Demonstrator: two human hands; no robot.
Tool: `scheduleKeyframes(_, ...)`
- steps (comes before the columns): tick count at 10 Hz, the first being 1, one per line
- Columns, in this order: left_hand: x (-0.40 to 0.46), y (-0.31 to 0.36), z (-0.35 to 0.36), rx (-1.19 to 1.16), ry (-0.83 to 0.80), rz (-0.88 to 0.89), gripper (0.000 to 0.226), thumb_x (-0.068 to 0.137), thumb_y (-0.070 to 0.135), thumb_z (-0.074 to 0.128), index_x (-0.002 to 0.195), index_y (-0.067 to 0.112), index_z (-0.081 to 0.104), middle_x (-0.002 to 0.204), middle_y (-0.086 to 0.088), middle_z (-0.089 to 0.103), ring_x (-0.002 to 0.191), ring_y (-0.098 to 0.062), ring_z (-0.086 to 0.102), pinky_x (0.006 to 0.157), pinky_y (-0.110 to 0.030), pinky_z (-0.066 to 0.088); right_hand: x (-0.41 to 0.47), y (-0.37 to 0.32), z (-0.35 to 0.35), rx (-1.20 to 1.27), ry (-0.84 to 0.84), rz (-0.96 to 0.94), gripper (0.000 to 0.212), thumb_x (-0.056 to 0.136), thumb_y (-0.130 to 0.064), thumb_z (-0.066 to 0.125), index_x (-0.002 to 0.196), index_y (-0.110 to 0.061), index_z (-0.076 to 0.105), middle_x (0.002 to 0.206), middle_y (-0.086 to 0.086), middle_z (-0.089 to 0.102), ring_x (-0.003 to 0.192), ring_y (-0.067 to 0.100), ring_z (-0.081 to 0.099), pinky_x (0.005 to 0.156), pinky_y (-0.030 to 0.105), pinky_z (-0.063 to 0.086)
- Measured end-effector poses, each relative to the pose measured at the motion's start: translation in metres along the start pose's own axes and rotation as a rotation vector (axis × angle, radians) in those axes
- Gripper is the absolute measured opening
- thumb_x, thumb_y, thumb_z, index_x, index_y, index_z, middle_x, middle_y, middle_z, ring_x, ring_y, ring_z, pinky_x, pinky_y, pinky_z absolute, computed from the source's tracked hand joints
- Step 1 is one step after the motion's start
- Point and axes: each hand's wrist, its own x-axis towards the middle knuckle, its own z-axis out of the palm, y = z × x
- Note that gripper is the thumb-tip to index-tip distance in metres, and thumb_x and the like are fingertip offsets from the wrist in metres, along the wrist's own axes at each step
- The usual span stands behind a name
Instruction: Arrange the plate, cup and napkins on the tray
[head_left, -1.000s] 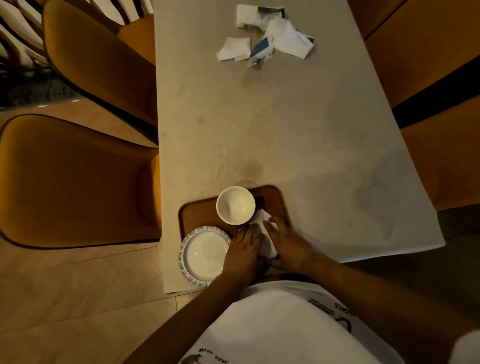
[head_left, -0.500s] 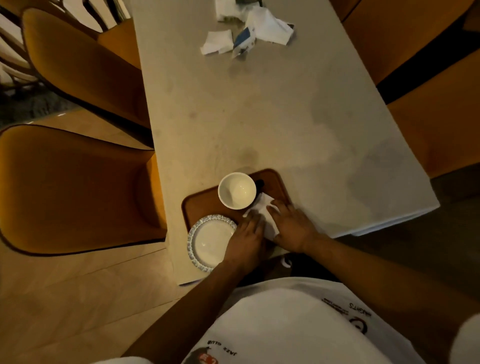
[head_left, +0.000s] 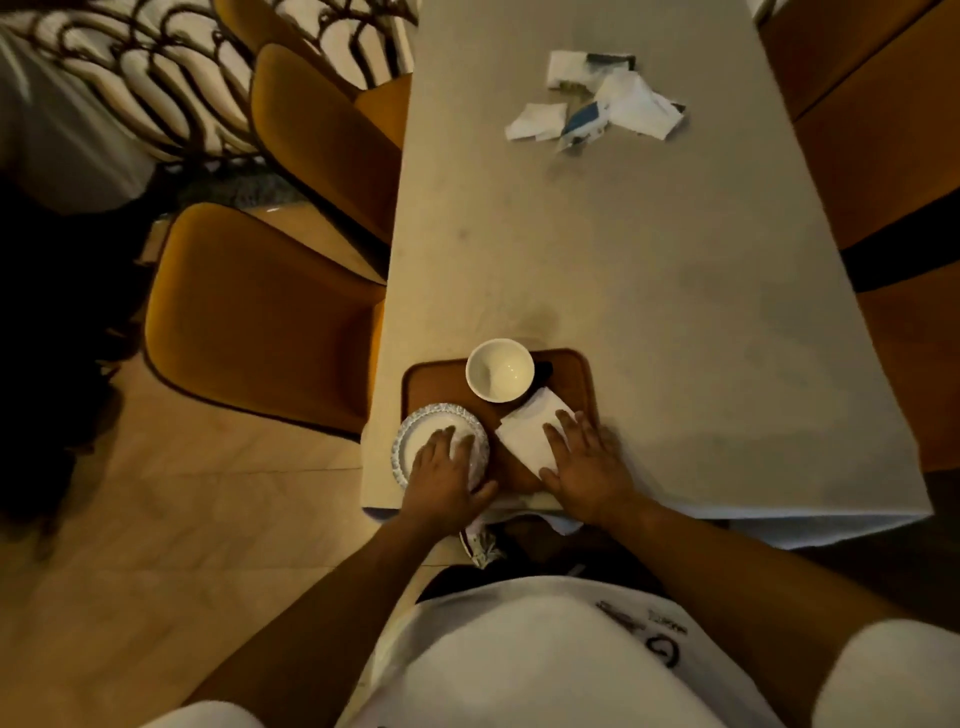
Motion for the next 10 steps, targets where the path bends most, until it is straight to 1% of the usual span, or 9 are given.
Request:
scheduleKeyframes(2,0.002,-0.007,-0.009,0.054,-0.016,-0.082,0.085,0.085,0.065,0.051,0.150,0.014,0.029,0.157,-0.021,0.028,0.144,-0.037,0.026,0.116,-0.050,0.024,0.007,-0.002,-0.004,-0.012,-0.032,-0.017,0.073,0.095,-0.056,0.031,0.155,-0.021,0.010,0.167,0.007,-0.001,0.152,0.033,-0.003,0.121,0.054,0.002)
scheduleKeyframes(3,0.002,-0.007,-0.010,0.066,-0.029,-0.064,0.084,0.086,0.063,0.050,0.150,0.014,0.028,0.157,-0.020,0.027,0.144,-0.037,0.025,0.117,-0.051,0.024,0.004,-0.003,-0.002,0.003,-0.036,0.012,0.074,0.095,-0.057,0.032,0.155,-0.022,0.009,0.166,0.007,-0.002,0.152,0.033,-0.004,0.121,0.053,0.001)
scheduleKeyframes(4,0.006,-0.010,-0.010,0.074,-0.132,-0.053,0.082,0.087,0.061,0.048,0.149,0.013,0.027,0.159,-0.021,0.023,0.145,-0.038,0.022,0.117,-0.053,0.024,-0.001,-0.002,-0.004,0.034,-0.134,0.039,0.076,0.094,-0.058,0.034,0.155,-0.021,0.009,0.166,0.008,-0.001,0.152,0.035,-0.004,0.121,0.055,0.002)
scheduleKeyframes(5,0.007,-0.010,-0.013,0.099,-0.173,-0.058,0.080,0.087,0.061,0.047,0.147,0.011,0.029,0.157,-0.022,0.025,0.143,-0.040,0.025,0.116,-0.055,0.027,-0.001,-0.006,-0.006,0.015,-0.157,0.062,0.075,0.093,-0.057,0.037,0.155,-0.022,0.011,0.166,0.007,-0.001,0.152,0.036,-0.003,0.121,0.056,0.006)
scheduleKeyframes(6,0.012,-0.008,-0.015,0.091,-0.179,-0.052,0.071,0.089,0.057,0.046,0.141,0.010,0.038,0.147,-0.021,0.039,0.133,-0.040,0.039,0.109,-0.053,0.037,0.002,-0.014,-0.019,0.008,-0.190,0.102,0.069,0.093,-0.050,0.046,0.152,-0.023,0.023,0.166,0.008,0.005,0.151,0.037,0.003,0.121,0.057,0.011)
scheduleKeyframes(7,0.016,-0.009,-0.022,0.080,-0.200,-0.031,0.064,0.091,0.050,0.050,0.141,0.010,0.042,0.145,-0.021,0.043,0.128,-0.038,0.046,0.107,-0.047,0.041,0.004,-0.022,-0.035,-0.020,-0.222,0.119,0.063,0.092,-0.048,0.049,0.147,-0.021,0.033,0.162,0.011,0.016,0.149,0.038,0.011,0.120,0.055,0.015)
scheduleKeyframes(8,0.028,-0.010,-0.045,0.114,-0.274,0.010,0.057,0.095,0.037,0.052,0.143,0.008,0.043,0.148,-0.017,0.044,0.133,-0.032,0.044,0.113,-0.039,0.036,0.012,-0.034,-0.063,0.027,-0.305,0.124,0.053,0.097,-0.040,0.046,0.142,-0.012,0.045,0.151,0.015,0.040,0.140,0.035,0.035,0.116,0.046,0.029)
scheduleKeyframes(9,0.038,-0.002,-0.068,0.187,-0.370,-0.012,0.052,0.097,0.035,0.053,0.139,0.004,0.048,0.143,-0.017,0.052,0.130,-0.032,0.049,0.109,-0.039,0.039,0.019,-0.040,-0.085,0.055,-0.391,0.119,0.048,0.097,-0.033,0.050,0.137,-0.006,0.050,0.144,0.017,0.051,0.132,0.035,0.047,0.111,0.043,0.039)
scheduleKeyframes(10,0.051,0.018,-0.115,0.020,-0.693,-0.220,0.055,0.102,0.033,0.046,0.146,0.003,0.035,0.149,-0.018,0.045,0.136,-0.035,0.045,0.106,-0.043,0.041,0.030,-0.048,-0.133,0.207,-0.432,0.157,0.039,0.089,-0.021,0.065,0.124,-0.004,0.061,0.129,0.019,0.064,0.118,0.037,0.061,0.092,0.042,0.051)
